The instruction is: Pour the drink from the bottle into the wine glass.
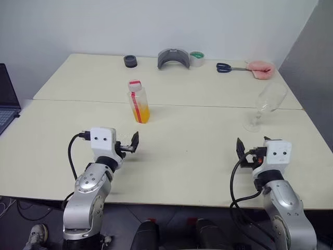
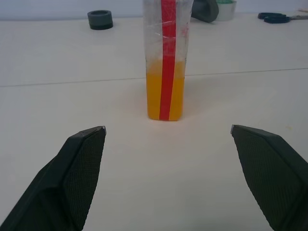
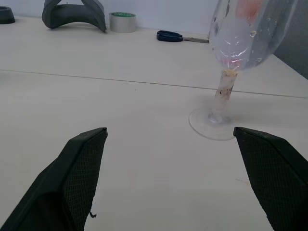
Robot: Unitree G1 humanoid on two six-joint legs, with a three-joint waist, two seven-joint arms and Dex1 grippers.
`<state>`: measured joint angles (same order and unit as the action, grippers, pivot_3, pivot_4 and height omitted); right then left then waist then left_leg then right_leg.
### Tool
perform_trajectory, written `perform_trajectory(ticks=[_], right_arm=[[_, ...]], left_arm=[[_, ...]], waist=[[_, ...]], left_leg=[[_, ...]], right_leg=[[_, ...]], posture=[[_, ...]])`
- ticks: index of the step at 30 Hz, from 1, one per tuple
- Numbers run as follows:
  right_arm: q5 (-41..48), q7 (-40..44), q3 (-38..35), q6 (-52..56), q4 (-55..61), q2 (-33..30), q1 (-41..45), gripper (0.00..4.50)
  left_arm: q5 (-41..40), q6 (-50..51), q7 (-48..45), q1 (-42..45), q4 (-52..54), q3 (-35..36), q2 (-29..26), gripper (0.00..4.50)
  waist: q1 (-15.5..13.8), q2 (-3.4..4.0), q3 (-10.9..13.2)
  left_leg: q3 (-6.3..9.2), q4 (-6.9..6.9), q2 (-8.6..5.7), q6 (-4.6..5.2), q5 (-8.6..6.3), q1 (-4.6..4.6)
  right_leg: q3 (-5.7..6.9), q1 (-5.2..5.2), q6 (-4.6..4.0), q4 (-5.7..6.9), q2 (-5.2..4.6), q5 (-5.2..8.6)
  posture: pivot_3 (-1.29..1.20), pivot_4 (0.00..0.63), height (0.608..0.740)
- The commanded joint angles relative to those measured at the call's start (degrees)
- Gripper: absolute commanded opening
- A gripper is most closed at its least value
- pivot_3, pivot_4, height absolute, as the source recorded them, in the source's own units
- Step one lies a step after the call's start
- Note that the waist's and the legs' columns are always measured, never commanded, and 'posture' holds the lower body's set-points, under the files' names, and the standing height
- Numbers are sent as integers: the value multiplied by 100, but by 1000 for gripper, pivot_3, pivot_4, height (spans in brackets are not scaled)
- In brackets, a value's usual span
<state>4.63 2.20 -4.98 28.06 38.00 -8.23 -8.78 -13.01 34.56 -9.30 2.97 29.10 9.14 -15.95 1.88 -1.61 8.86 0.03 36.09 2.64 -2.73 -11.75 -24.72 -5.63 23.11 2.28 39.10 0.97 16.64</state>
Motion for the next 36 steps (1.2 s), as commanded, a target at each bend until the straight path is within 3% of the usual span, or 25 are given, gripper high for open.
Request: perform_trajectory(ticks=[1,31,36], right_arm=[[25,-41,-48,-1,223,44,25,4500],[-39,2,-76,81,330,-8,44,4500],[621,640,-15,195,337,-147,267,4500]], left_arm=[[73,-115,11,83,145,-14,-53,4487],[-11,-82,131,84,180,-19,148,4487],[84,-146,193,334,-111,-112,214,4487]], waist=[[0,0,0],[0,0,0],[-1,0,0]], left_leg=[[0,0,0,0,0,0],[0,0,0,0,0,0],[0,0,-1,0,0,0]], right_leg=[[0,0,0,0,0,0],[0,0,0,0,0,0],[1,0,0,0,0,0]], posture=[[0,150,740],[0,150,740],[0,150,740]])
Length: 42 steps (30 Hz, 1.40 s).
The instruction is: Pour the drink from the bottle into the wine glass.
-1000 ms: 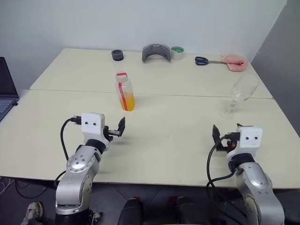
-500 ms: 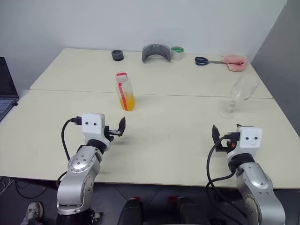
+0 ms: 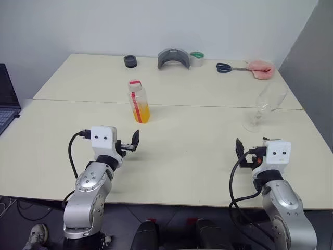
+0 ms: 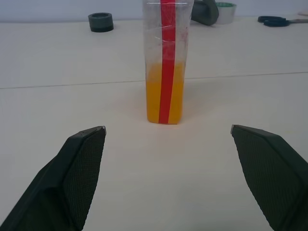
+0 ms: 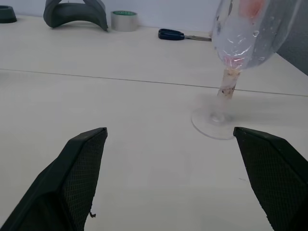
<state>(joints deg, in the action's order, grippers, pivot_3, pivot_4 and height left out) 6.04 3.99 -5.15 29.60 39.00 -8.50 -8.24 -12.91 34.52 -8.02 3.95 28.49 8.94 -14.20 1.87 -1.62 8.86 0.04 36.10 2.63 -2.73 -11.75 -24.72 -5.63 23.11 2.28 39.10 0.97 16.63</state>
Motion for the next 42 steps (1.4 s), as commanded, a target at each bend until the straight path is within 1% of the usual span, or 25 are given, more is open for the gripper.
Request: perform_trajectory(ticks=[1,6,9,10,14,16,21,24,29,36,42], right_arm=[[720,676,11,128,228,-185,338,4500],[1709,1710,-35,466,116,-799,1162,4500],[2582,2441,-33,824,-7,-1180,1817,4500],[2749,2579,-35,889,-66,-1275,1979,4500],[3870,3100,-162,1425,-170,-1619,2528,4500],[4096,3188,-169,1517,-232,-1756,2683,4500],[4160,3167,-98,1444,-355,-1912,2816,4500],[4010,3133,-41,1299,-459,-1916,2837,4500],[3863,3009,44,1164,-489,-1890,2828,4500],[3623,2844,93,990,-529,-1867,2833,4500],[3596,2877,103,903,-468,-1895,2696,4500]], left_arm=[[117,-168,83,311,-134,-127,54,4487],[264,-317,144,703,-584,-241,96,4487],[342,-484,162,905,-808,-305,124,4487],[371,-534,153,950,-869,-325,127,4487],[381,-608,149,1004,-953,-307,147,4487],[374,-644,136,1002,-980,-293,139,4487],[329,-705,126,1135,-1144,-190,115,4487],[309,-777,41,1259,-1313,-177,74,4487],[306,-997,-116,1620,-1838,-159,-15,4487],[354,-1424,-275,2054,-2574,-225,9,4487],[407,-1793,-352,2408,-3164,-190,-42,4487]], waist=[[3,0,0],[10,-1,0],[10,-2,2],[9,-2,2],[1,-3,2],[0,-3,2],[-1,-3,2],[0,-3,2],[-2,-3,2],[-3,-3,2],[-4,-4,3]], left_leg=[[0,0,0,0,0,0],[3,2,0,0,0,1],[6,0,-1,0,0,0],[5,1,-2,1,0,0],[9,1,-2,1,0,0],[9,1,-3,1,0,0],[11,1,-3,1,0,-1],[9,2,-3,1,0,-1],[9,2,-4,1,0,-1],[10,1,-4,1,0,-1],[10,1,-4,1,0,-2]], right_leg=[[0,0,0,0,0,0],[2,-2,0,1,4,-2],[4,-4,-10,0,4,-8],[3,-5,-10,0,4,-8],[7,-8,-10,-1,3,-9],[6,-9,-10,-2,2,-9],[8,-10,-8,-2,2,-9],[6,-9,-8,-2,2,-9],[7,-9,-7,-2,3,-10],[8,-9,-7,-2,2,-10],[8,-8,-7,-2,2,-10]], posture=[[0,150,740],[0,150,740],[0,150,740],[0,150,740],[0,150,740],[0,150,740],[0,150,740],[0,150,740],[0,150,740],[0,150,740],[0,150,740]])
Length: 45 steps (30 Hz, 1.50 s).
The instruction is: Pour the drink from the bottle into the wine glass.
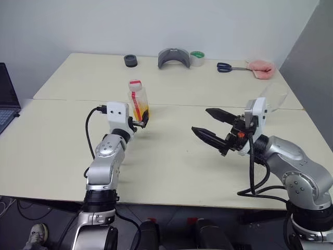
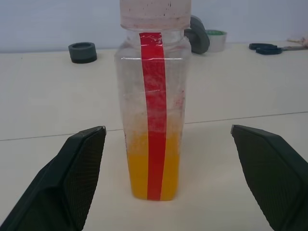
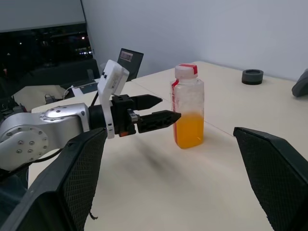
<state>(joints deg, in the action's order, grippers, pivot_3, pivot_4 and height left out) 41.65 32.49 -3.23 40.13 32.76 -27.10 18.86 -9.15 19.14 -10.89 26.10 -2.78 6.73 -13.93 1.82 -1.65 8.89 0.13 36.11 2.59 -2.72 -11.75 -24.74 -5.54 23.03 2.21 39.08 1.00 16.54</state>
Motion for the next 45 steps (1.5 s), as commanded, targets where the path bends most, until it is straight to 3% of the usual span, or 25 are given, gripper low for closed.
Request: perform_trajectory(ticks=[1,16,35,45], right_arm=[[40,25,-88,-151,162,-40,-16,4500],[3,-437,-96,-96,216,43,140,4500],[31,-781,-136,-150,414,62,-145,4500],[53,-901,-143,-162,484,93,-211,4500]], left_arm=[[33,-289,-73,221,-89,37,-75,4487],[101,-835,-169,577,-908,56,-116,4487],[299,-2418,-198,2182,-3702,70,-56,4487],[328,-2627,-272,2248,-3994,55,-127,4487]], waist=[[3,0,0],[0,0,0],[1,-1,1],[1,-2,1]], left_leg=[[-1,0,0,0,0,0],[-1,0,0,0,0,-1],[-1,-1,-2,0,0,-4],[-2,-2,-2,0,0,-5]], right_leg=[[-1,0,0,0,0,0],[0,0,0,0,0,-1],[1,3,3,-2,0,-1],[1,4,3,-1,0,-1]], posture=[[0,150,740],[0,150,740],[0,150,740],[0,150,740]])
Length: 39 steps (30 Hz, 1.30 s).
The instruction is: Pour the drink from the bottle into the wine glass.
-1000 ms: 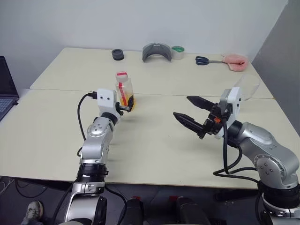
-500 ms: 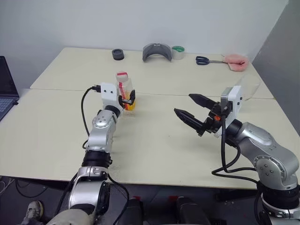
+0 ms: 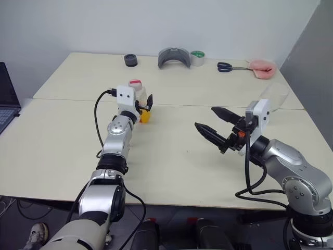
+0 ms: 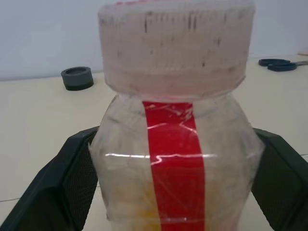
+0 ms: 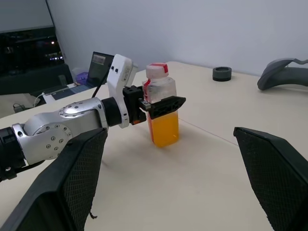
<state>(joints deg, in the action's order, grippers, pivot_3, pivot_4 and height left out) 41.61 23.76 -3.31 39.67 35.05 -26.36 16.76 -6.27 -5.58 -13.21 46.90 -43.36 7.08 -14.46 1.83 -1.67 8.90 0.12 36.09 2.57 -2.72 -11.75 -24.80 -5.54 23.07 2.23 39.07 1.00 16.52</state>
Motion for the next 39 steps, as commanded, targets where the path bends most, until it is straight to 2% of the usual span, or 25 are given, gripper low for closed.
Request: perform_trajectory(ticks=[1,7,10,16,18,23,27,34,39], right_arm=[[52,-39,-119,-121,254,29,1,4500],[49,-113,-3,-99,314,143,-15,4500],[79,-173,61,-54,402,215,-70,4500],[100,-283,179,-14,545,333,-161,4500],[94,-304,191,-23,542,340,-161,4500],[51,-281,170,-61,471,308,-118,4500],[-188,-278,151,-99,287,179,75,4500],[-131,-417,-39,145,-398,208,1034,4500],[-141,-500,18,373,-745,304,1675,4500]], left_arm=[[41,-171,-43,178,52,19,-75,4487],[37,-216,-70,235,-8,28,-103,4487],[30,-247,-88,241,-59,38,-130,3875],[5,-316,-96,246,-75,52,-123,2100],[3,-324,-98,257,-92,54,-117,1768],[4,-306,-124,281,-82,38,-121,1751],[-78,-33,-362,201,350,-64,-66,1751],[-536,848,-1757,-198,2150,-703,191,1751],[-950,1714,-2908,-565,3423,-1319,82,1751]], waist=[[0,0,0],[0,0,0],[0,0,0],[3,0,0],[3,0,0],[2,0,0],[2,0,0],[-3,2,2],[16,5,4]], left_leg=[[0,0,0,0,0,0],[0,0,0,0,0,0],[0,0,0,0,0,0],[0,0,0,0,0,0],[0,0,1,0,0,0],[0,0,1,0,0,0],[0,0,0,0,0,-1],[-1,0,0,-1,0,-4],[-4,-1,2,-1,1,-4]], right_leg=[[1,0,0,0,0,0],[1,0,0,0,0,0],[1,1,0,0,0,0],[0,1,0,1,0,0],[0,2,0,1,0,0],[1,1,0,1,0,0],[0,2,0,1,0,-1],[1,5,-1,1,-1,-2],[-3,7,-3,3,0,-2]], posture=[[0,150,740],[0,150,740],[0,150,740],[0,150,740],[0,150,740],[0,150,740],[0,150,740],[0,150,740],[0,150,740]])
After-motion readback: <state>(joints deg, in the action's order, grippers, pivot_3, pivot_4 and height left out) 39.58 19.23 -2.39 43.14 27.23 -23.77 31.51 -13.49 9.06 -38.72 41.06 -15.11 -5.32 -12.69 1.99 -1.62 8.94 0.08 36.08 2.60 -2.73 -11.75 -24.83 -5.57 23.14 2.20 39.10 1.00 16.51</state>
